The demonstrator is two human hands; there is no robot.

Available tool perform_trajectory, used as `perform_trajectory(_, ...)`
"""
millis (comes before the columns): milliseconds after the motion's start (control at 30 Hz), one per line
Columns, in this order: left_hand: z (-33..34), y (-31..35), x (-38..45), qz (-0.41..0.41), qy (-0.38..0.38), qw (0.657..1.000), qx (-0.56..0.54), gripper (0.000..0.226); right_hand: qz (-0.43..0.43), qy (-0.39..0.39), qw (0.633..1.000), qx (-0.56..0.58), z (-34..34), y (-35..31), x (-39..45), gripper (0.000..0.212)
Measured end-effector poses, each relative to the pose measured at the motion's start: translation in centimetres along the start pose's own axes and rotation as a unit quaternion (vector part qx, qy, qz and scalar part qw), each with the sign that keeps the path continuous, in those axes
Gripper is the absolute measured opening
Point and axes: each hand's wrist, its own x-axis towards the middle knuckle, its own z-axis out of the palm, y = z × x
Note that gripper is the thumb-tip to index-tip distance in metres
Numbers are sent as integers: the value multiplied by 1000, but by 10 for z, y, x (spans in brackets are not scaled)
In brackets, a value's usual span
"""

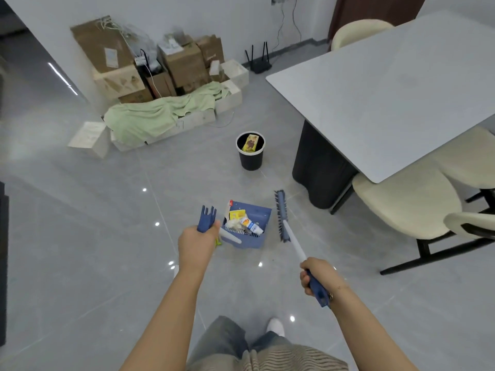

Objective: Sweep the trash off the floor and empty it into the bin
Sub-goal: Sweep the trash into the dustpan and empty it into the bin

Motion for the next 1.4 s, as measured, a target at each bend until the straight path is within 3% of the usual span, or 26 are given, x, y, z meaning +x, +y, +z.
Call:
perform_trajectory(167,14,28,36,-26,21,996,-84,36,-12,7,1000,0,6,-48,18,20)
perform_trajectory(233,25,50,90,-40,-4,991,-127,35,-16,24,1000,11,21,-84,40,18)
perform_trajectory(467,33,95,150,-49,-38,969,-238,34,12,38,999,33,49,-126,65,14)
perform_trajectory(600,30,135,224,-47,-65,962,-261,36,24,54,997,52,94,-180,88,23)
perform_trajectory(867,45,185,300,-62,-84,952,-289,33,26,46,996,75,132,-244,114,16)
perform_trajectory(1000,61,198,332,-99,-71,935,-332,28,49,5,991,122,131,-285,132,28)
perform_trajectory(1200,79,205,369,-167,-42,902,-396,21,42,-8,988,151,124,-341,151,23)
perform_trajectory(1400,88,198,396,-210,-60,866,-449,29,57,13,988,142,117,-361,169,31)
